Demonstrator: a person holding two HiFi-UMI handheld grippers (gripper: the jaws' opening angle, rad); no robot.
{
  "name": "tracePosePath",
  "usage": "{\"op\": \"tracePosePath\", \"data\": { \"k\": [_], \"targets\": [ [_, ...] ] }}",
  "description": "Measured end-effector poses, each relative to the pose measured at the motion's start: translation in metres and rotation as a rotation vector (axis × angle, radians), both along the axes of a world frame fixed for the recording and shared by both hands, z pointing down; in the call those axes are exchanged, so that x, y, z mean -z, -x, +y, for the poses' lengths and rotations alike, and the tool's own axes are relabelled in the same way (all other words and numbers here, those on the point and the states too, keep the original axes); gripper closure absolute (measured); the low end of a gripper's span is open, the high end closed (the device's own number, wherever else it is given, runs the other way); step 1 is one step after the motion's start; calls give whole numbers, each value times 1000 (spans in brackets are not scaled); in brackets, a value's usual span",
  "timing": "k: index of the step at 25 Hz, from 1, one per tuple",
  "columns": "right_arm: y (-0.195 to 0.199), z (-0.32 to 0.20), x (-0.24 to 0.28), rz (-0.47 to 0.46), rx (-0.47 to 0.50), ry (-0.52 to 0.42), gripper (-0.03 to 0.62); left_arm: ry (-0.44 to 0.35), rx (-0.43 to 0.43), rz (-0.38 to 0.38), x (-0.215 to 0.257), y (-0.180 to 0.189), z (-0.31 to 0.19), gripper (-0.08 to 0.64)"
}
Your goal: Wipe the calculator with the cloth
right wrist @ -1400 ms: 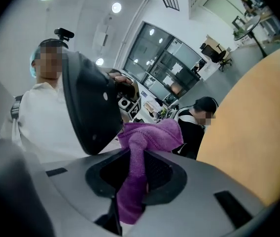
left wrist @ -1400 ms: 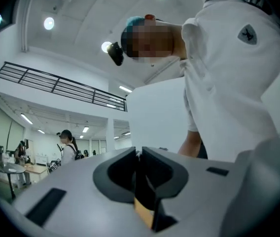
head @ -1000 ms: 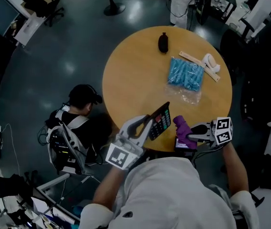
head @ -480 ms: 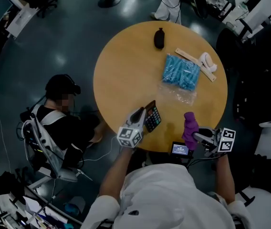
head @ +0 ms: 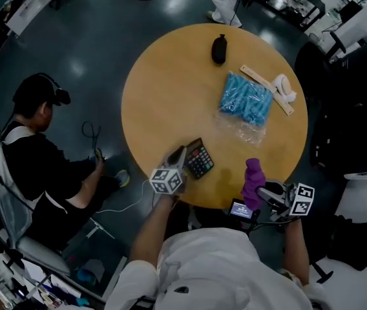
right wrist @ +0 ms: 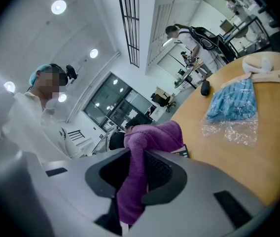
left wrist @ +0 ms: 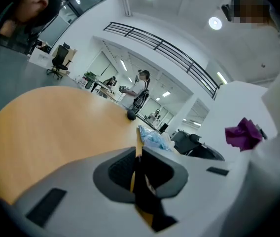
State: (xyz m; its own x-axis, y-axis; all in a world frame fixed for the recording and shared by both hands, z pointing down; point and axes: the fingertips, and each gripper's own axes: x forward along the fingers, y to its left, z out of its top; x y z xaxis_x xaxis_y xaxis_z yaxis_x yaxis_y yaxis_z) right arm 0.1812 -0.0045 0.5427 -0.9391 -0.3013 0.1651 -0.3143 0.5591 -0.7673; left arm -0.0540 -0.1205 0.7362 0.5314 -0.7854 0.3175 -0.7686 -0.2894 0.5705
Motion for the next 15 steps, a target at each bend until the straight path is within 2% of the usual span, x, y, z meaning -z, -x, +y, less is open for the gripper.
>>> {"op": "tracePosePath", "data": {
  "k": [4, 8, 15],
  "targets": [
    [2, -3, -3, -11, -5, 4, 509, 17, -4, -12, -7, 3, -2, 517],
    [9, -3, -2, -19, 1, 9, 509, 67, 37, -22, -19, 15, -5, 504],
    [14, 3, -6, -20, 10, 19, 509, 129, 47, -140, -35, 18, -5, 484]
  ]
}}
